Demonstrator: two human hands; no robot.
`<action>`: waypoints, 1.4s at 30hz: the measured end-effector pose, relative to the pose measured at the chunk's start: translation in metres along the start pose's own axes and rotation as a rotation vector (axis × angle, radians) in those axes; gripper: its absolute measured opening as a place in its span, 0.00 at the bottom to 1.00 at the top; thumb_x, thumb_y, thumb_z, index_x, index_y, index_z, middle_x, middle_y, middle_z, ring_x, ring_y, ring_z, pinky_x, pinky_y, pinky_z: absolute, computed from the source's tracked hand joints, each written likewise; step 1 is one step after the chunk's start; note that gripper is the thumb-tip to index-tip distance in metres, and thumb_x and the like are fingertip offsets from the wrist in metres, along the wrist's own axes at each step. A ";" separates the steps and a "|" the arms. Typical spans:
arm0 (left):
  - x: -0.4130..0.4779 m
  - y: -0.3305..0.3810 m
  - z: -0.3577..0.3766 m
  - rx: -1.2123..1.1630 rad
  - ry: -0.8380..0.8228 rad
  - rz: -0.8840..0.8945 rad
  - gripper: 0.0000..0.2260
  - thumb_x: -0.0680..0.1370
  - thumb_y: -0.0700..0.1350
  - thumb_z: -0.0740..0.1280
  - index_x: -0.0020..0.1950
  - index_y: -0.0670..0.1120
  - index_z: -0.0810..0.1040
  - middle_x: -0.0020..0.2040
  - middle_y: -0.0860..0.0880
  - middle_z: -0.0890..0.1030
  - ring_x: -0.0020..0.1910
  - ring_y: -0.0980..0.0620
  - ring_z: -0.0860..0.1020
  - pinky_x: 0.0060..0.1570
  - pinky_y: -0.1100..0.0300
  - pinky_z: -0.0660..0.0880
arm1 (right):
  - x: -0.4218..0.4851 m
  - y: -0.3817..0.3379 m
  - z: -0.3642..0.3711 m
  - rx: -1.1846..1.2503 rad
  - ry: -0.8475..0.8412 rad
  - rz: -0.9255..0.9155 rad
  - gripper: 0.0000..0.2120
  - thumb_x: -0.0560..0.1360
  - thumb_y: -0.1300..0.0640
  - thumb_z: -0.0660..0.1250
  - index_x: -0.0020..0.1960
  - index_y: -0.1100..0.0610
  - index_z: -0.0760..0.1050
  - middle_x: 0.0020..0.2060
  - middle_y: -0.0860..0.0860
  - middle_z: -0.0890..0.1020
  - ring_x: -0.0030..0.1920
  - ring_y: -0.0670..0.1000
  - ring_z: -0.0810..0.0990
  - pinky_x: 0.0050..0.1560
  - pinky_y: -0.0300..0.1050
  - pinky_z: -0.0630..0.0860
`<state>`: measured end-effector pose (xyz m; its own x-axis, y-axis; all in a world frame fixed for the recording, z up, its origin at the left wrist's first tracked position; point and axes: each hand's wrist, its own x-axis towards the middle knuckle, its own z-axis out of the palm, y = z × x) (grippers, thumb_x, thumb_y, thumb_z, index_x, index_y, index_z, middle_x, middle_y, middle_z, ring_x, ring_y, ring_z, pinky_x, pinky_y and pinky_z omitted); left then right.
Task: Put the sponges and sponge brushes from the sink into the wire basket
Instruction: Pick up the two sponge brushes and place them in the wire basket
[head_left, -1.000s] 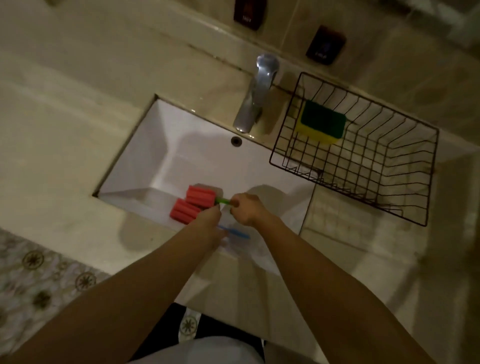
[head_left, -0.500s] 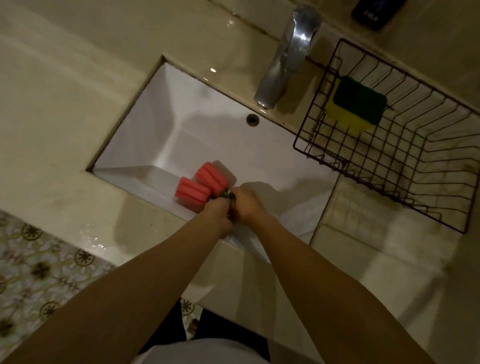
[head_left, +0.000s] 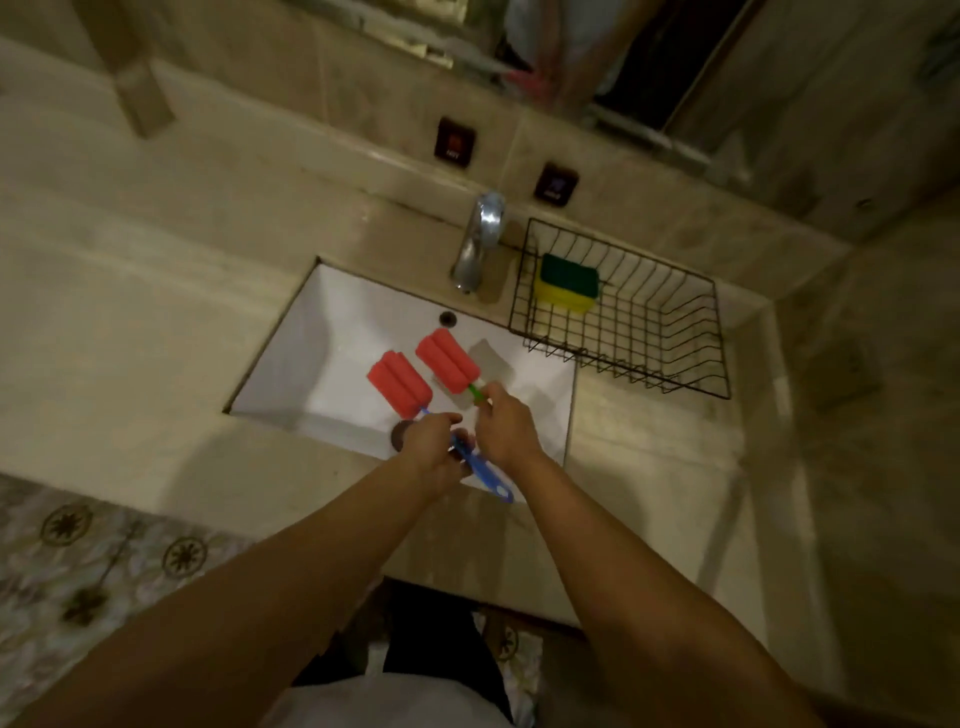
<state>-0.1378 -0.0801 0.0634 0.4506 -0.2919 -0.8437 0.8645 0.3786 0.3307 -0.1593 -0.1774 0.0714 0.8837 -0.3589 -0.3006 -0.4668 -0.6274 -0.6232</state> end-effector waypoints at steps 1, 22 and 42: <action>-0.006 0.000 0.002 -0.019 -0.016 -0.015 0.07 0.80 0.39 0.56 0.44 0.42 0.70 0.31 0.46 0.66 0.29 0.50 0.66 0.36 0.51 0.72 | -0.005 -0.002 -0.006 -0.036 0.020 0.008 0.03 0.78 0.61 0.56 0.49 0.58 0.68 0.42 0.60 0.79 0.41 0.60 0.78 0.39 0.52 0.77; 0.029 -0.024 0.140 -0.184 -0.210 -0.004 0.20 0.82 0.48 0.55 0.30 0.48 0.61 0.19 0.53 0.59 0.18 0.55 0.58 0.28 0.59 0.57 | 0.095 0.064 -0.162 -0.566 0.186 0.048 0.15 0.73 0.62 0.60 0.60 0.58 0.72 0.55 0.63 0.74 0.56 0.64 0.71 0.57 0.55 0.73; 0.080 -0.045 0.195 0.142 -0.232 0.110 0.20 0.82 0.54 0.53 0.55 0.41 0.78 0.47 0.40 0.86 0.48 0.42 0.84 0.52 0.45 0.79 | 0.232 0.116 -0.144 -0.583 -0.203 0.244 0.17 0.76 0.57 0.63 0.64 0.50 0.68 0.54 0.54 0.73 0.52 0.56 0.75 0.46 0.52 0.77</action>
<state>-0.0970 -0.2920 0.0631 0.5682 -0.4554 -0.6853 0.8227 0.2971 0.4847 -0.0132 -0.4333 0.0332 0.7123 -0.4366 -0.5495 -0.5465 -0.8363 -0.0440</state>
